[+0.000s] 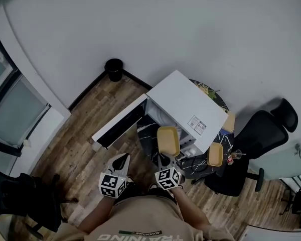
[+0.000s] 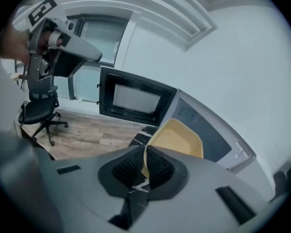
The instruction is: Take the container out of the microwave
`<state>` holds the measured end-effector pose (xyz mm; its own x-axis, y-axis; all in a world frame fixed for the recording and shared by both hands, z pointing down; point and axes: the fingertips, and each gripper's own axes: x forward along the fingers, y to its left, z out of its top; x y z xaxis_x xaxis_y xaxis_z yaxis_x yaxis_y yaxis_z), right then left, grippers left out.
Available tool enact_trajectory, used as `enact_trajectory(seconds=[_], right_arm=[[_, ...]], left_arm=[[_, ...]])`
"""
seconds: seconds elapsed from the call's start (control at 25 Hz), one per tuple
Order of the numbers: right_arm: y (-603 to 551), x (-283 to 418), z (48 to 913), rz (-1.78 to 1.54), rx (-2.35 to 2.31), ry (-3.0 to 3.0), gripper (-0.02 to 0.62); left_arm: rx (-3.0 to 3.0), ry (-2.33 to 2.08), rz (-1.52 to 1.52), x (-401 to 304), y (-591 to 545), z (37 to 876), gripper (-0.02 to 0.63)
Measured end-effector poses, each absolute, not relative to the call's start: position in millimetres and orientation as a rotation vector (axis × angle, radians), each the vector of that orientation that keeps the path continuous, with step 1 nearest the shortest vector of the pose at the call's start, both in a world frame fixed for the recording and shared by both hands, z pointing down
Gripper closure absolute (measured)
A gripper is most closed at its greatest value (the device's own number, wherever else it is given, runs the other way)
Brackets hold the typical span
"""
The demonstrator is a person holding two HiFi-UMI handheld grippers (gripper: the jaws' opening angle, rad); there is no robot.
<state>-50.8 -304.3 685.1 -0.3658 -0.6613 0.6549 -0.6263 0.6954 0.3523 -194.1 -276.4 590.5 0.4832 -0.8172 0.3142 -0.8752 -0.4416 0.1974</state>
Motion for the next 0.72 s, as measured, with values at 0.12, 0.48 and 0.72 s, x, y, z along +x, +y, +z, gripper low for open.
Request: enact_trajectory(seconds=[0.12, 0.48, 0.72], right_arm=[[-286.2, -48.9, 677.5, -0.066, 0.957, -2.122, 0.586], [-224.3, -30.8, 658.4, -0.131, 0.823, -2.247, 0.586], [-176.0, -6.7, 650.4, -0.132, 0.783, -2.312, 0.586]], left_arm=[[2.411, -1.453, 0.247, -184.5, -261.3, 583.3, 0.6], [2.365, -1.55, 0.263, -122.4, -173.6, 578.0, 0.6], [2.328, -1.579, 0.329, -94.3, -117.4, 580.7, 0.6]])
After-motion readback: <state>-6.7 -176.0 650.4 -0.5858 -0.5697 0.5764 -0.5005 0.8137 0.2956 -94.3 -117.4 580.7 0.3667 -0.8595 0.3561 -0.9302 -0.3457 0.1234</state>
